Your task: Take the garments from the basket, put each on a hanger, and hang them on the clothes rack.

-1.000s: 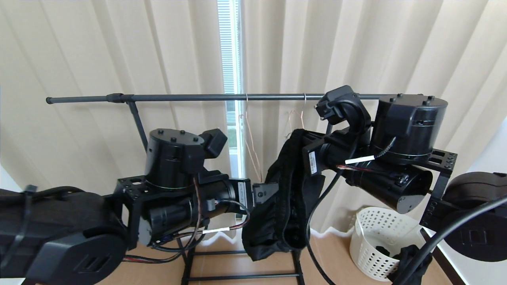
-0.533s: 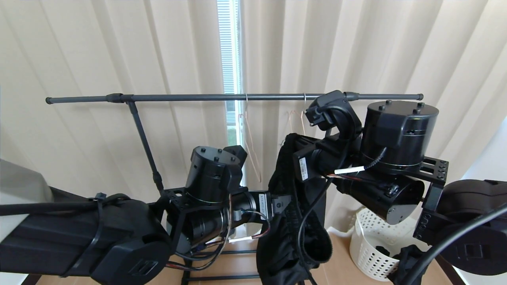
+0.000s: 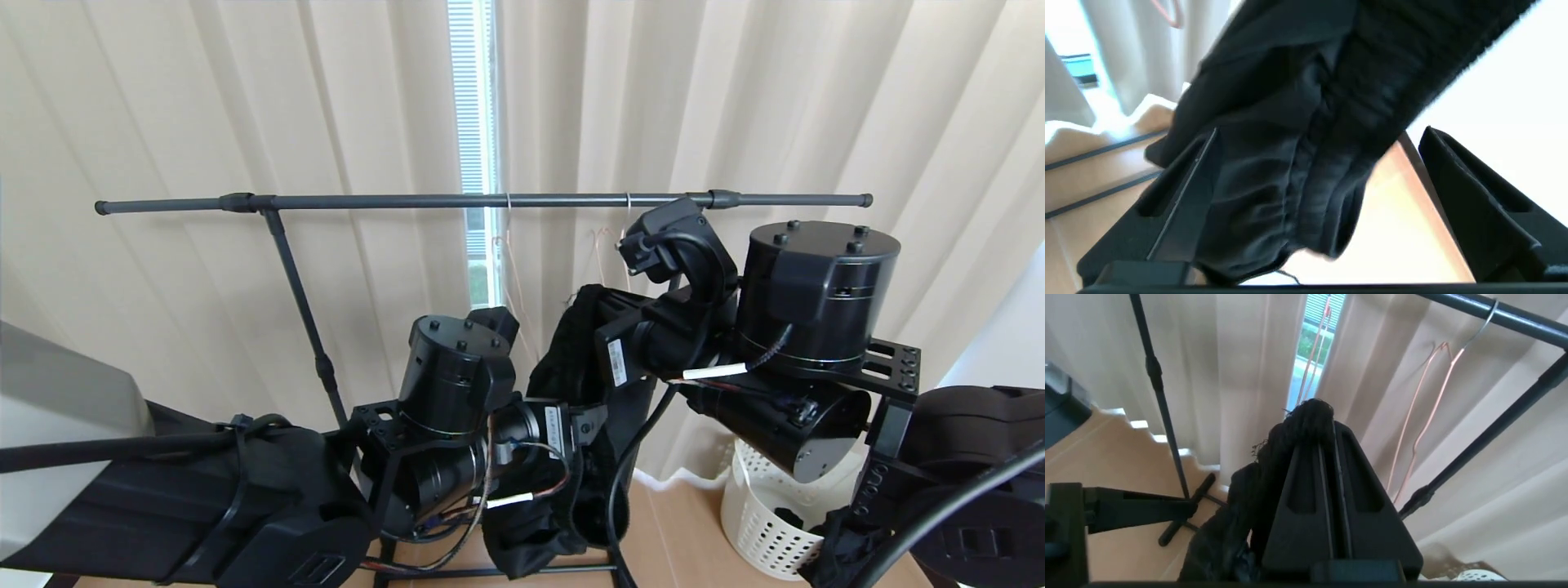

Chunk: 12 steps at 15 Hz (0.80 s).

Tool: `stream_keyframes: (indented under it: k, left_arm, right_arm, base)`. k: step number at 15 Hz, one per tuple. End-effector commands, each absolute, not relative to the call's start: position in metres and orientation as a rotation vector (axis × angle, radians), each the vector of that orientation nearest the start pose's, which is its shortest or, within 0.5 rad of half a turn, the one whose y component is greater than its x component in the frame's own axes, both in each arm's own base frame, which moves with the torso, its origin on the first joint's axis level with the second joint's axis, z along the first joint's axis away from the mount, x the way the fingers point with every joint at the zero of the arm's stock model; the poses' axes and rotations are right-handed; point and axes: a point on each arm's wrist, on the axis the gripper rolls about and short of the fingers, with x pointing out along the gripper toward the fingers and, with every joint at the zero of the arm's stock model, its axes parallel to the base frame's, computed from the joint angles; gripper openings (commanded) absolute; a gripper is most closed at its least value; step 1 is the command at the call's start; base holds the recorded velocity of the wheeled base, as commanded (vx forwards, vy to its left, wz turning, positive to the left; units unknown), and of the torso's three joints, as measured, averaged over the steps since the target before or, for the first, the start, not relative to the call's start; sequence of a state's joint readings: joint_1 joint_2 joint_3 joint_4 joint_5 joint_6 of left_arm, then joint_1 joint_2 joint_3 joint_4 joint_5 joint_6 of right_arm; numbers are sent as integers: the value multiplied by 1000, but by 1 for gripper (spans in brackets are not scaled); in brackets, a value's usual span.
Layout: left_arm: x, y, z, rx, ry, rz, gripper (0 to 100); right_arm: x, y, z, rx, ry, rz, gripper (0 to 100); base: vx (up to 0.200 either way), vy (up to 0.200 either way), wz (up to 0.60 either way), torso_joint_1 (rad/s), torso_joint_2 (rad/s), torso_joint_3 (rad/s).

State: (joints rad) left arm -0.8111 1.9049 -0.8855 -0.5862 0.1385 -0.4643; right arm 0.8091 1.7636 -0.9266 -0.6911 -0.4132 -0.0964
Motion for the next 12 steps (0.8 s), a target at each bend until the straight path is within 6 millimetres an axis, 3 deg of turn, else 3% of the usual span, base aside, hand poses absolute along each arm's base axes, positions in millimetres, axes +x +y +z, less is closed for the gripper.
stream_keyframes:
  k: [1, 8, 12]
  left_arm:
    - [248, -251, 126, -231, 520, -503, 100]
    - [260, -245, 116, -207, 517, -450, 100]
    - [269, -231, 114, -172, 505, -392, 100]
  right_arm:
    - [231, 233, 203, -172, 86, 400, 0]
    - [226, 227, 208, -164, 75, 394, 0]
    - [221, 218, 211, -164, 68, 391, 0]
  base:
    - [0, 0, 0, 0, 0, 0]
    - [0, 0, 0, 0, 0, 0]
    - [0, 0, 0, 0, 0, 0]
